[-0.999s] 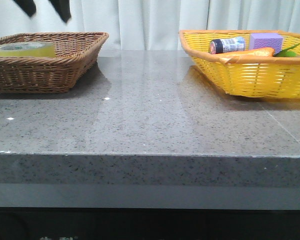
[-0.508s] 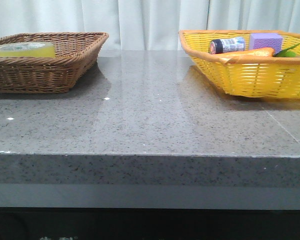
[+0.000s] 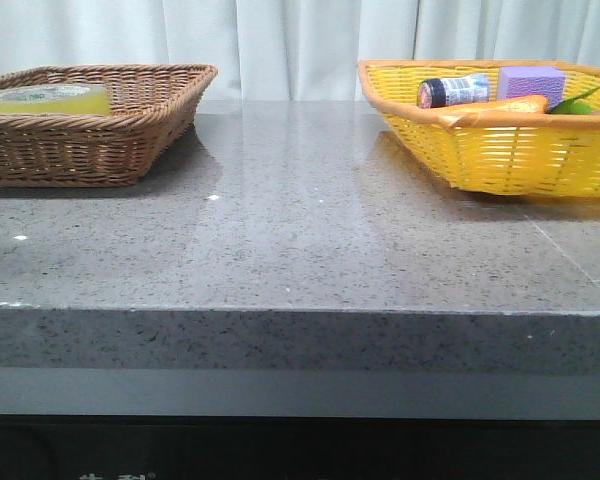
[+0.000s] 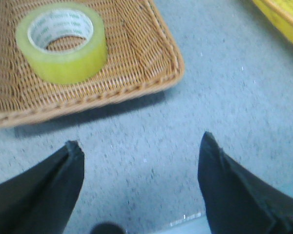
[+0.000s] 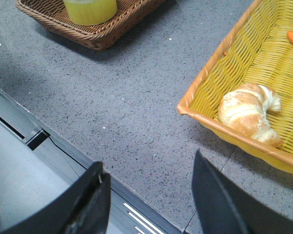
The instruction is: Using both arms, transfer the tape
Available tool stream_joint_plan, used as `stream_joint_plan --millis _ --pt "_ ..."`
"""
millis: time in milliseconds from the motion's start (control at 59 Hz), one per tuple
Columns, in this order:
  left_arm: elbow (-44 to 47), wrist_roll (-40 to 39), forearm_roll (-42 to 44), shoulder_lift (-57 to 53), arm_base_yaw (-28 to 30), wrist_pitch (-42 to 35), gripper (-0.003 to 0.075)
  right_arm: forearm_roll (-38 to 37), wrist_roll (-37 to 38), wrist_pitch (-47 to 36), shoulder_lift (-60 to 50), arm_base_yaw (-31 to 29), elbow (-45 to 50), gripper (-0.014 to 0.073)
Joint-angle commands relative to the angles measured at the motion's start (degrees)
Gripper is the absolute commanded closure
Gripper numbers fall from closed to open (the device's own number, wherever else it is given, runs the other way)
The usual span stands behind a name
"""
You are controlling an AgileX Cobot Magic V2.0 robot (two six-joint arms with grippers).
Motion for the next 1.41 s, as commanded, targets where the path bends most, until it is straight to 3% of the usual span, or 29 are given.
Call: stream_joint_plan --millis 0,220,593,745,898,999,1389 --pt "2.72 2.46 -1.96 -4.44 0.07 -5.5 0.0227 1.73 -0.25 -3.29 -0.11 -0.18 -1.41 0.0183" --pt "9.55 6.75 -2.92 -12.29 0.07 -5.81 0.0227 2.32 -0.25 -2.67 -0.05 -0.18 -1.41 0.0183" --pt "11.43 6.75 -3.38 -15.0 0.07 -10.6 0.0233 2.88 -0.25 -2.73 -0.05 -0.18 -1.41 0.0209" --pt "11.43 6.65 -3.64 -15.0 0.07 -12.09 0.0384 2.88 -0.25 -2.73 -0.05 -0.18 -1.41 0.0445" --pt "11.43 6.65 -4.26 -15.0 0.07 -12.49 0.0623 2.88 -0.25 -2.73 -0.05 -0.18 -1.36 0.067" --pt "11.43 6.65 -4.26 -15.0 0.07 -12.49 0.0738 2.88 -0.25 -2.61 0.26 -0.18 -1.34 0.0663" --pt "11.43 6.37 -4.62 -15.0 0.07 -10.59 0.074 4.85 -0.25 -2.54 0.56 -0.18 -1.34 0.0663"
